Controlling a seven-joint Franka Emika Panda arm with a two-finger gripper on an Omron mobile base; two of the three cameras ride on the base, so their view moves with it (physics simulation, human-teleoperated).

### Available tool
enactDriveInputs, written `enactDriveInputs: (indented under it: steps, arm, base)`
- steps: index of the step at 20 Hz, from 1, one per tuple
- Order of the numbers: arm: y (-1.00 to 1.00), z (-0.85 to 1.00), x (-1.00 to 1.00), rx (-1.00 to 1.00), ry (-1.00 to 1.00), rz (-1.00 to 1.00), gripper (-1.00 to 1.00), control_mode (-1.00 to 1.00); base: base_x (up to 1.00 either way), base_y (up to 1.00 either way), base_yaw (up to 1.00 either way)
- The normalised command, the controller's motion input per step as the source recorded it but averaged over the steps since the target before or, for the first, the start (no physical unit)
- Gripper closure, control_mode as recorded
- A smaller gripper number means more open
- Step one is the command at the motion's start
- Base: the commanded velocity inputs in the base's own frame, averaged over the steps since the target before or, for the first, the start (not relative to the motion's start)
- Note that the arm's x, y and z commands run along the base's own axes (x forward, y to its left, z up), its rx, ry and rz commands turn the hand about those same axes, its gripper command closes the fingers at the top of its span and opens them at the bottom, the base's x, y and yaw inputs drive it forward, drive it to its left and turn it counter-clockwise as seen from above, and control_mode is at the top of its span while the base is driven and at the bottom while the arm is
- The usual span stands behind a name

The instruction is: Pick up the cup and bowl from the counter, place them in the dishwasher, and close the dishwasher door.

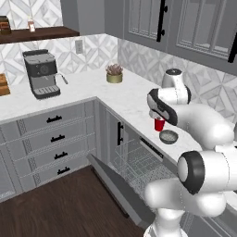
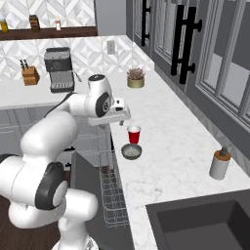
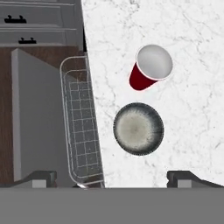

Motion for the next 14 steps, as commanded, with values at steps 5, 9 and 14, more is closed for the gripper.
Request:
enactDriveInputs:
  steps: [5, 9, 14]
  arm:
    - [0.00, -0.31, 0.56, 0.00, 0.03, 0.00, -1.00, -1.00]
    - [-0.05, -0.34, 0.41, 0.00, -0.04, 0.00, -1.00, -1.00]
    - [-0.12, -0.37, 0.47, 0.00, 0.00, 0.00, -1.00, -1.00]
  base:
    - [0.00, 0.00, 0.00]
    - [0.00, 0.00, 0.00]
    - [0.00, 0.00, 0.00]
